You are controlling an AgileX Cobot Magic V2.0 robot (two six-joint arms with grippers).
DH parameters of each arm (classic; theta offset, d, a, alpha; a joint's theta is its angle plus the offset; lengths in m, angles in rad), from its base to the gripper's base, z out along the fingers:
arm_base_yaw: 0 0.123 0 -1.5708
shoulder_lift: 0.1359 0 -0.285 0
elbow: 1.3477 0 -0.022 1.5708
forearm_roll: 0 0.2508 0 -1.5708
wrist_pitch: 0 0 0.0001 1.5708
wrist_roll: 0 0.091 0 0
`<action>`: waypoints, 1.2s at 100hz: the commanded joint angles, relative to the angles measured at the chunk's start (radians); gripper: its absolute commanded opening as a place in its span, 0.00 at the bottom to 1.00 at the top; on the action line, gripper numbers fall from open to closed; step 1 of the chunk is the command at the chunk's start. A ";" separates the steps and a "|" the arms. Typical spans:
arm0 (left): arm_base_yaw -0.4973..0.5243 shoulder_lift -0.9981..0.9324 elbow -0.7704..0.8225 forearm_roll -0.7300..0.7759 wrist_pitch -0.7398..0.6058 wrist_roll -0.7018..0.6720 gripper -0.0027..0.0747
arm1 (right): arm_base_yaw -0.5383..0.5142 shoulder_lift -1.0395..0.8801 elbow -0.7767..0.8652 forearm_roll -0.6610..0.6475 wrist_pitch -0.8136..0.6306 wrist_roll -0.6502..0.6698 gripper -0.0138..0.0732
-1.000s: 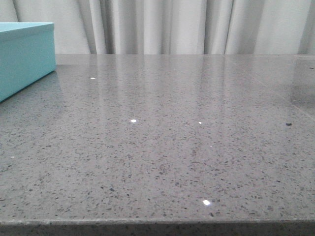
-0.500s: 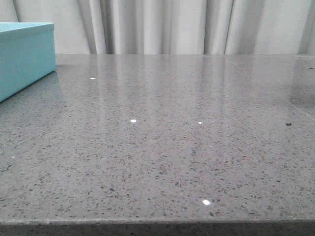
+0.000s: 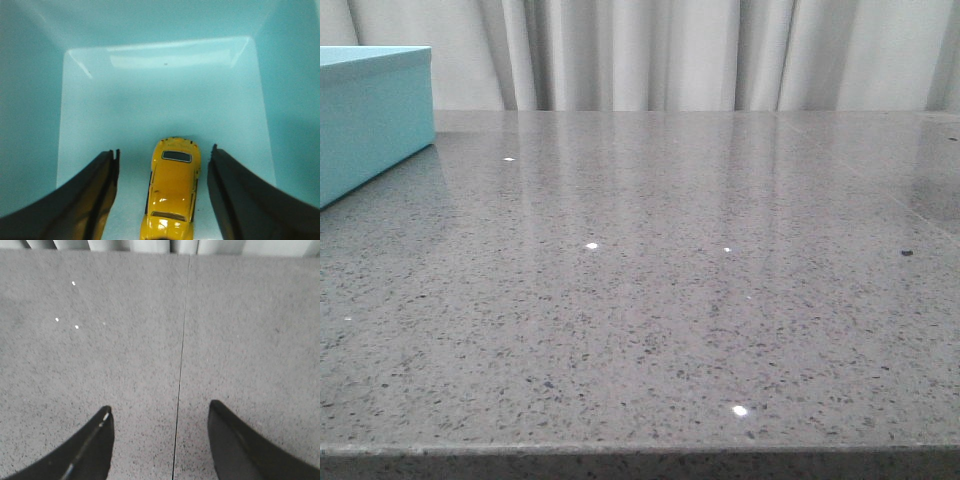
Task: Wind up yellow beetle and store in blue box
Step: 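Open the left gripper to release the car and raise it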
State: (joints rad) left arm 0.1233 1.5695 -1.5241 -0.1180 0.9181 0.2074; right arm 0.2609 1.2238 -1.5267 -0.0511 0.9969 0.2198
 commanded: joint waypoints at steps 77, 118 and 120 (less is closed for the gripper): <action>-0.005 -0.732 0.512 -0.260 -0.278 0.154 0.06 | -0.001 -0.334 0.291 -0.007 -0.318 -0.055 0.64; -0.005 -0.995 0.820 -0.331 -0.375 0.194 0.01 | -0.001 -0.648 0.727 -0.007 -0.478 -0.055 0.29; -0.005 -1.008 0.831 -0.338 -0.382 0.204 0.01 | -0.001 -0.661 0.736 -0.007 -0.478 -0.055 0.26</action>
State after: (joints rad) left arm 0.1233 0.6033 -0.7285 -0.3994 0.6427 0.3783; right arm 0.2609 0.6091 -0.8251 -0.0511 0.6107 0.1764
